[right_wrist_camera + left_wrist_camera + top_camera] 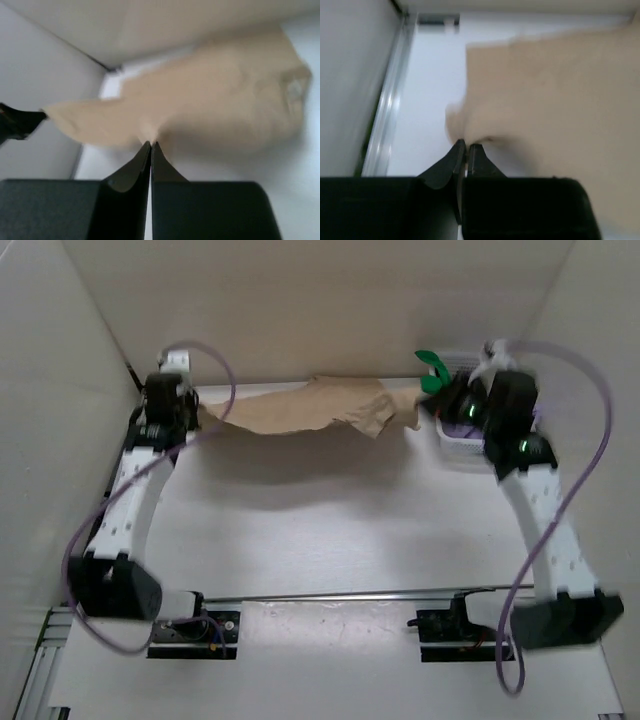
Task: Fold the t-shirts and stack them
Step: Flatten out the tshirt, then fold the flattened tshirt in 1/3 of the way
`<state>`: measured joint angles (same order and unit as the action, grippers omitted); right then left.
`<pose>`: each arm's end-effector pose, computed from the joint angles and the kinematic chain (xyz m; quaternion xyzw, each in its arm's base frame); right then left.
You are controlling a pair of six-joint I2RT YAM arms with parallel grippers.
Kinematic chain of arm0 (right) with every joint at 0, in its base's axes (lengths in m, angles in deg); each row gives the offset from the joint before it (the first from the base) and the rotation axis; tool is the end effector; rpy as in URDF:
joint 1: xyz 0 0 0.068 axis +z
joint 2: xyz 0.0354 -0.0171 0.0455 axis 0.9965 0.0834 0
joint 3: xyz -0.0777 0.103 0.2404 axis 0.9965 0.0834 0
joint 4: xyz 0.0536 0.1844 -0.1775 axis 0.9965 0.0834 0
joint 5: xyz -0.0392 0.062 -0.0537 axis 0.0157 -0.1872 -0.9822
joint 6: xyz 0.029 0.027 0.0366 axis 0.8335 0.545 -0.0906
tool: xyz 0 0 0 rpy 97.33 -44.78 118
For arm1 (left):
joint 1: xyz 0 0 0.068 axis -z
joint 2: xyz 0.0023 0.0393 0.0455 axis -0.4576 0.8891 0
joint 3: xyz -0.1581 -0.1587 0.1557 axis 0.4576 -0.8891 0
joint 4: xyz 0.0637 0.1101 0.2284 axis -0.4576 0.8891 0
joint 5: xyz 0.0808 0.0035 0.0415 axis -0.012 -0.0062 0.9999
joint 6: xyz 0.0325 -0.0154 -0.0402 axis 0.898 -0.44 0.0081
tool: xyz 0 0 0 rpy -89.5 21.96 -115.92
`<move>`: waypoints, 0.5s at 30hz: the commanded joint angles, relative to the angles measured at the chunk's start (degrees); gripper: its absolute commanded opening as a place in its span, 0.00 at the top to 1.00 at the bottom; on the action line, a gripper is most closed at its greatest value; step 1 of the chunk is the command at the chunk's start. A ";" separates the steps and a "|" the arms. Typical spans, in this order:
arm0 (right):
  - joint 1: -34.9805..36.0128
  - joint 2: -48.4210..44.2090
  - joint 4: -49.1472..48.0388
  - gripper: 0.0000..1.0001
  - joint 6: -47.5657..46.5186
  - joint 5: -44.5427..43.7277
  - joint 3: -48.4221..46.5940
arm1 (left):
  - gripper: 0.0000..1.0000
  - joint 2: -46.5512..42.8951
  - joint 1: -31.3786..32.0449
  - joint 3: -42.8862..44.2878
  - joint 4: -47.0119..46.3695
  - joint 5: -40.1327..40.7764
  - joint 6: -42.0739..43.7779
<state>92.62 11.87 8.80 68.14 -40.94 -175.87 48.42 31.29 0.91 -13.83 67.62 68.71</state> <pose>0.2841 0.0492 0.4665 0.0640 0.7805 0.3377 0.5222 0.3266 -0.0143 0.3927 -0.0281 0.8732 0.0926 0.4777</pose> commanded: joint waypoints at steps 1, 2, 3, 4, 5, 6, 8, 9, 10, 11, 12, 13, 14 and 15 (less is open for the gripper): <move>5.34 -21.36 2.71 1.00 -2.52 -2.65 33.39 | 0.90 -17.83 1.83 -23.64 0.20 -0.05 -0.05; 5.35 -23.38 3.50 1.00 -2.52 -2.65 36.21 | 0.90 -20.45 2.62 -29.59 0.20 -0.05 -0.05; 5.35 -24.01 4.81 1.00 -1.74 -3.35 38.85 | 0.90 -21.53 2.63 -32.08 0.20 -0.65 -0.05; 5.35 -24.01 4.82 1.00 -1.21 -3.35 42.88 | 0.90 -22.14 3.23 -34.28 0.20 -0.66 -0.05; 5.95 -25.06 5.34 1.00 -1.20 -3.35 44.74 | 0.90 -23.54 3.24 -36.31 0.20 -0.66 -0.05; 5.96 -25.94 5.35 1.00 -0.59 -2.83 46.42 | 0.90 -24.17 3.24 -39.98 0.20 -0.66 -0.05; 5.96 -27.43 5.35 1.00 0.21 -2.83 50.28 | 0.90 -26.18 3.24 -43.08 1.34 -0.14 -0.05; 5.96 -27.44 5.35 1.00 0.21 -2.83 51.17 | 0.90 -26.98 3.24 -45.70 1.87 -0.13 -0.05; 6.48 -27.96 5.35 1.00 0.21 -2.83 51.70 | 0.90 -27.68 3.24 -46.77 2.48 -0.13 -0.05; 6.49 -27.97 5.35 1.00 0.21 -2.83 51.71 | 0.90 -29.08 3.24 -47.74 3.10 -0.74 -0.05; 6.49 -27.97 5.35 1.00 0.21 -2.83 52.40 | 0.90 -29.62 3.24 -49.41 4.24 -0.75 -0.05; 6.49 -27.18 5.87 1.00 -0.58 -2.83 52.41 | 0.90 -30.14 3.24 -50.12 4.86 -1.27 -0.05; 6.49 -27.18 5.88 1.00 -0.59 -2.83 52.41 | 0.90 -30.76 3.24 -50.73 4.86 -1.28 -0.05; 6.49 -25.70 6.49 1.00 -1.46 -3.35 51.28 | 0.90 -30.76 3.24 -51.26 6.25 -1.28 -0.05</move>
<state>98.85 -14.58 16.28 68.01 -43.69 -123.26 20.00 34.48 -49.51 -9.19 67.14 68.69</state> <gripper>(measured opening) 0.003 0.139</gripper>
